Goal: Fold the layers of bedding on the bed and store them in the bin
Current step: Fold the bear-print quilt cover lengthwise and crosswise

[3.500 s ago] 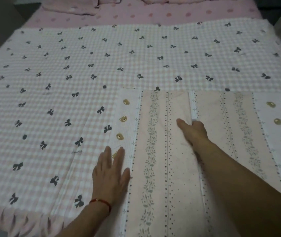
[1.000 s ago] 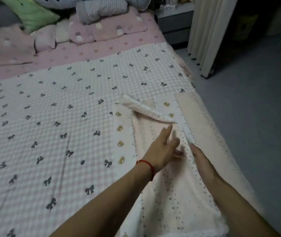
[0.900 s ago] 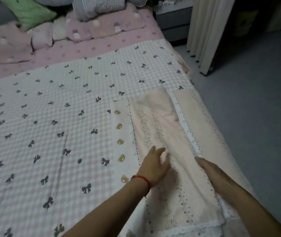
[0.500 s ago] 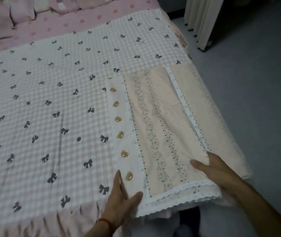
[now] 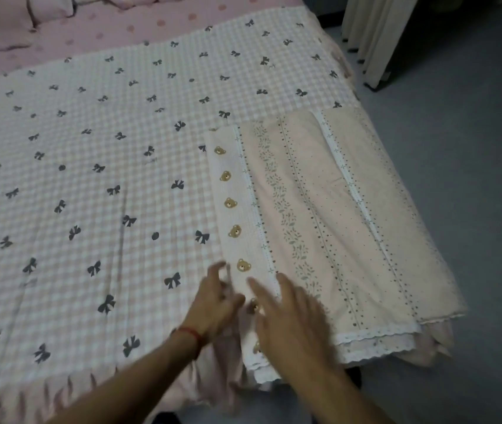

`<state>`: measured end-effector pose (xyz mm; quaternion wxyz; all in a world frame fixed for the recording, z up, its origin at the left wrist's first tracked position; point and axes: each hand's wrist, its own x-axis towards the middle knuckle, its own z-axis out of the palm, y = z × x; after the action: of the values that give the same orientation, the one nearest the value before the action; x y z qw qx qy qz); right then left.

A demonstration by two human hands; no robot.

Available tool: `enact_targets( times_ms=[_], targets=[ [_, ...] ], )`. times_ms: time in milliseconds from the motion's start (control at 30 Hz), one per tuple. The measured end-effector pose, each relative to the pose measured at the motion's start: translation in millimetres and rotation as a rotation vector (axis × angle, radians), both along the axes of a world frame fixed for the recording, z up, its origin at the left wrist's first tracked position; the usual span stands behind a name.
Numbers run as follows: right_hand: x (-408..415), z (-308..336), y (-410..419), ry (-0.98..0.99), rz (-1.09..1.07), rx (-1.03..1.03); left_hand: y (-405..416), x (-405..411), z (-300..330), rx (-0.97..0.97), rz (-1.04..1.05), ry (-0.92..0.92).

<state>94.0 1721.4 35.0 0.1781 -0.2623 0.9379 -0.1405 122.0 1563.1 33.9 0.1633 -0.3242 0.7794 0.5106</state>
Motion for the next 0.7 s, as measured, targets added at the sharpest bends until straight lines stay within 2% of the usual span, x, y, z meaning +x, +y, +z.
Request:
enact_targets(
  times_ms=[133, 200, 300, 367, 433, 467, 533, 600, 633, 700],
  targets=[
    [1.7, 1.4, -49.1, -0.177, 0.017, 0.003, -59.7, -80.2, -18.8, -0.226, -0.222, 0.112],
    [-2.8, -6.6, -54.7, -0.264, -0.019, 0.041, -80.5, -122.8, -27.6, -0.233, -0.167, 0.127],
    [4.4, -24.9, -59.1, -0.368, -0.218, 0.095, -94.1, -171.6, -26.0, -0.162, -0.01, 0.185],
    [5.6, -38.7, -70.3, -0.255, -0.209, 0.147, -102.9, -197.9, -26.8, -0.119, 0.108, 0.211],
    [-5.6, -44.1, -74.6, -0.272, -0.181, 0.22, -119.4, -214.7, -30.4, -0.147, 0.133, 0.24],
    [-15.6, -50.8, -71.3, -0.234, -0.152, 0.233, -126.9, -223.6, -31.8, -0.193, 0.05, 0.255],
    [-29.8, -53.5, -56.5, -0.166, -0.146, 0.201, -140.9, -229.2, -31.7, -0.37, -0.286, 0.269],
    [-39.8, -44.6, -39.9, -0.07, -0.147, 0.137, -148.6, -236.6, -25.6, -0.698, -0.678, 0.223],
    [-40.0, -38.8, -34.2, -0.005, -0.128, 0.118, -152.2, -238.3, -22.7, -0.858, -0.772, 0.265],
    [-44.9, -8.0, -25.6, 0.081, -0.071, 0.104, -155.1, -244.5, -11.1, -1.041, -0.8, 0.341]
  ],
)
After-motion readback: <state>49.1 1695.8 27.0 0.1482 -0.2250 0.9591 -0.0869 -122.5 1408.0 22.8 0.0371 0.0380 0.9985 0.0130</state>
